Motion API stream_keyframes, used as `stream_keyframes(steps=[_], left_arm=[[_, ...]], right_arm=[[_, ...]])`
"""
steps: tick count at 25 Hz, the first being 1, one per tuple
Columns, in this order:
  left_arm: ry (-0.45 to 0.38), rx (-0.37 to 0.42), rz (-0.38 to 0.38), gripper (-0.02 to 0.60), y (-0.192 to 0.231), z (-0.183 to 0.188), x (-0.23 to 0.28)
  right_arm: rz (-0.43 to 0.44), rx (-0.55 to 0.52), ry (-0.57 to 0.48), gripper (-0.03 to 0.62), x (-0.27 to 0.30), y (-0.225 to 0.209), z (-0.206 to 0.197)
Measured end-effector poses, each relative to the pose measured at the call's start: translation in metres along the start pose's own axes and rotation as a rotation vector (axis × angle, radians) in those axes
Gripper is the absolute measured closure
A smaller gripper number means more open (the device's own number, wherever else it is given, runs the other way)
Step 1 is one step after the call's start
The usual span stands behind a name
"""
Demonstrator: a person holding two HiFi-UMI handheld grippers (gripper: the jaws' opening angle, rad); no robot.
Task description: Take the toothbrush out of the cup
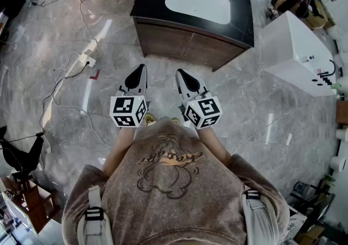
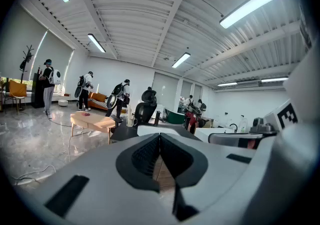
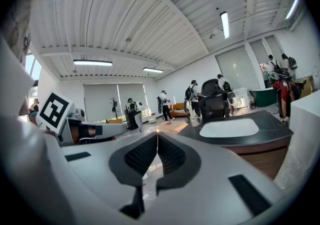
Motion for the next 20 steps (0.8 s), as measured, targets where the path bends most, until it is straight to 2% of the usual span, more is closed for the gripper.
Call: stream_keyframes(steps=[13,20], left_arm=[[-0.002,-0.005,-0.016,0.565,0.017,0.004,-0.002],[-0.004,0.000,-0.041,0.565,0.036,-0.002,-0.007]], right_arm=[[-0.015,0.020,-0.016,0.576,0.004,0.005,0.000],[-0.065,0.022,-0.034,0.575,0.008,0.015,-0.010]])
Point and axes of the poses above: the fingertips, and each gripper's own axes: x forward along the fingers, y to its left, z out of its top, the point moved 5 cm from there along -x, backward along the fingers, and after that the axes turned 2 degrees about y, right-handed, at the moved point
